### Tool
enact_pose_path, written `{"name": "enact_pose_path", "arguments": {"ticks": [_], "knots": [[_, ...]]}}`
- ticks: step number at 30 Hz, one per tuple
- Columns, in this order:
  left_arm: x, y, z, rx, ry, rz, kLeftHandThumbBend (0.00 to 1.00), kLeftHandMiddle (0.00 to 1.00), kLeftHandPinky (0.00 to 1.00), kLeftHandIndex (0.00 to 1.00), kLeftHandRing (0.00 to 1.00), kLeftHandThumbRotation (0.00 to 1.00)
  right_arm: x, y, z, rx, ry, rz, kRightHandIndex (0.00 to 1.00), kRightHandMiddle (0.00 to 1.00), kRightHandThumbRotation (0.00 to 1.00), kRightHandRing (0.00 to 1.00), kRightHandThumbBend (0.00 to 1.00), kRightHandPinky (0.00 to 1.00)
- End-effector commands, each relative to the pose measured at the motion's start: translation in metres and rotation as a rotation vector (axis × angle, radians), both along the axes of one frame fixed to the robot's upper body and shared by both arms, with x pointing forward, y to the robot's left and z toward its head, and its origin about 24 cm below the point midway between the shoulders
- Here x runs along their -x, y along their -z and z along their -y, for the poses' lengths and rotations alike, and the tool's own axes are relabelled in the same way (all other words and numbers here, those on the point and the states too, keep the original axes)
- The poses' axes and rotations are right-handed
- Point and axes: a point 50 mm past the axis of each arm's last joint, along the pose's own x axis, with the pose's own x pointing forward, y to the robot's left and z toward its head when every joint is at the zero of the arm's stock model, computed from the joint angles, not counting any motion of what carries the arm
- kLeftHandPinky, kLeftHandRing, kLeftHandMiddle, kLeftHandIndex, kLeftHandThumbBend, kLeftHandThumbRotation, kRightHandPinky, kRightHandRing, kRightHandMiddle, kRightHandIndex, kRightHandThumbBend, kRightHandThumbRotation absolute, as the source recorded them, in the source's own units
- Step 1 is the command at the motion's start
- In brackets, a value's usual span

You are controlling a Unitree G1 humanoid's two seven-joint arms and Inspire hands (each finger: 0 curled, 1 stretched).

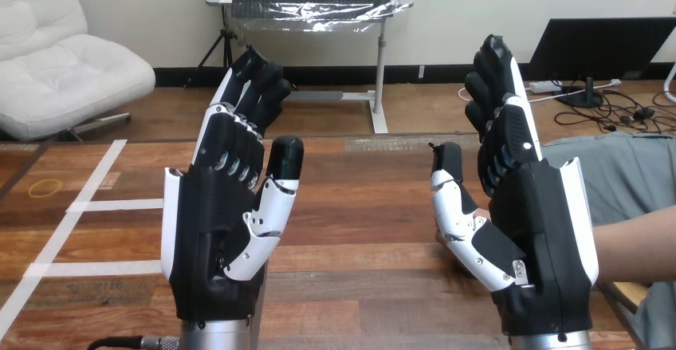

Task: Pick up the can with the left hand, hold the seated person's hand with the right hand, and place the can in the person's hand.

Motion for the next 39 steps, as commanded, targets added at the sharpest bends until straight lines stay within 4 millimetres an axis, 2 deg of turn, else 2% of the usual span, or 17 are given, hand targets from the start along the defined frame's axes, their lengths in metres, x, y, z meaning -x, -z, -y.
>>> {"name": "enact_pose_path", "arguments": {"ticks": [1, 39], "knots": [[0.0026, -0.0033, 0.005, 0.041, -0.002, 0.011, 0.38, 0.86, 0.89, 0.88, 0.86, 0.4, -0.0013, -0.0099, 0.0008, -0.041, 0.017, 0.045, 1.0, 1.0, 0.0, 1.0, 0.0, 1.0], [0.0026, -0.0044, 0.0058, 0.045, -0.001, 0.015, 0.39, 0.85, 0.89, 0.87, 0.85, 0.4, -0.0018, -0.0101, 0.0018, -0.028, 0.018, 0.037, 1.0, 1.0, 0.0, 1.0, 0.0, 1.0]]}}
